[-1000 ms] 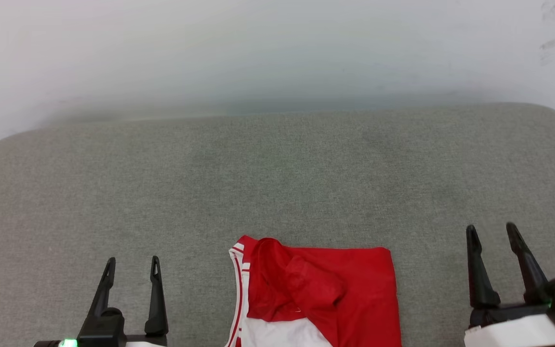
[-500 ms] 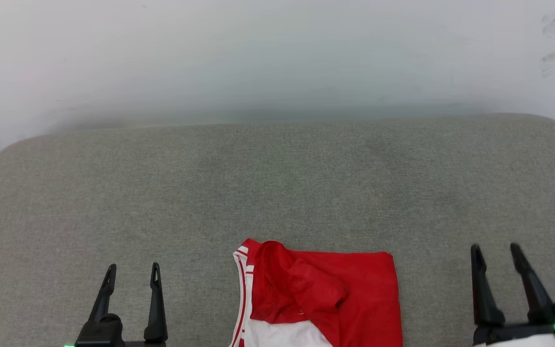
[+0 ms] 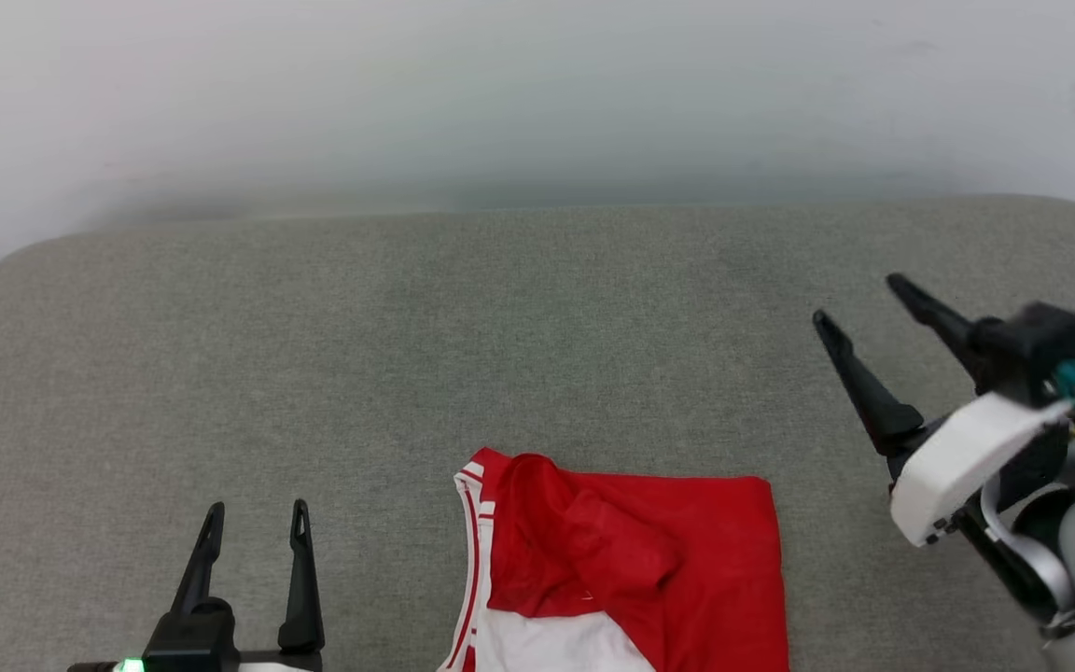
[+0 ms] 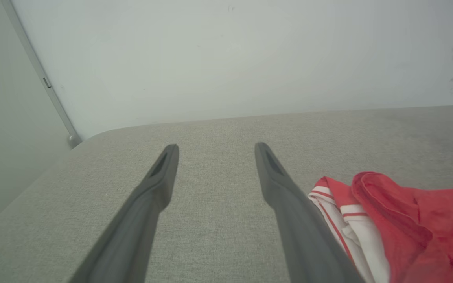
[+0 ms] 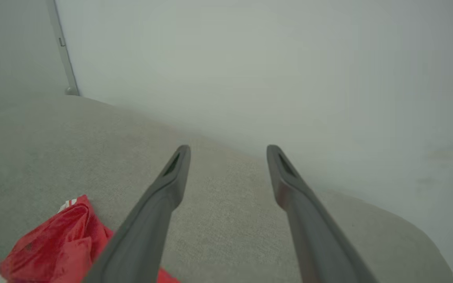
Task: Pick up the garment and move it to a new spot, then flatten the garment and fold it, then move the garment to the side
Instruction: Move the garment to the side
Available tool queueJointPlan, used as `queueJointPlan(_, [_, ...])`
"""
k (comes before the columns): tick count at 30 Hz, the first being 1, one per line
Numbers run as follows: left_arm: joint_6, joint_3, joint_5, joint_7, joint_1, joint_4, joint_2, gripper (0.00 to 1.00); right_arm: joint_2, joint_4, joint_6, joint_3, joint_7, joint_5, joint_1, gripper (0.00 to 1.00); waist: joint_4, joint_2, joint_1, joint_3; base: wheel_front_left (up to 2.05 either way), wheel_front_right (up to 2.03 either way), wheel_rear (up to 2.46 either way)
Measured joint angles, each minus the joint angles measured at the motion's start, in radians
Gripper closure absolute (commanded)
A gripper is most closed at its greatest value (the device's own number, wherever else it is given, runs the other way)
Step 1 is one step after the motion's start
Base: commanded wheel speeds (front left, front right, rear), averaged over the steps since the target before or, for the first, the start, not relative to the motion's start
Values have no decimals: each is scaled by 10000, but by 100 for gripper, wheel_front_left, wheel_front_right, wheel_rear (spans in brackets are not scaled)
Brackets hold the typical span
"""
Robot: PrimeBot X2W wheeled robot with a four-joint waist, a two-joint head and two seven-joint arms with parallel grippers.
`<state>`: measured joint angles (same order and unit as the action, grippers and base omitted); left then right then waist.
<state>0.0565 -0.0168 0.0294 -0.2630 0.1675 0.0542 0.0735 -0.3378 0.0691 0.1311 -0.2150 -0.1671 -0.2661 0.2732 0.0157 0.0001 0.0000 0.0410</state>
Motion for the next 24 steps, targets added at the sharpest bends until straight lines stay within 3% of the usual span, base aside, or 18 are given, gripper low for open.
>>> queueJointPlan(5, [-38,33,0,0,-140,0,-48,0,-1538,-238,0,-905,-3509,-3033,713,0,45,0,0,216,0,0,0])
queueJointPlan(10, [-107,21,-2,0,-392,13,-86,0,-2382,-755,-2,-1239,-5804,-5726,642,0,118,0,0,539,0,0,0])
queueJointPlan(16, [-186,4,-4,0,-777,27,-119,0,-2393,-1325,-2,-1570,-6406,-7022,59,0,255,0,0,1025,0,0,0])
queueJointPlan(24, [-303,-59,-88,0,-1216,33,-140,0,-1467,-2337,-2,-2115,-5756,-7586,-108,0,509,0,0,1648,0,0,0])
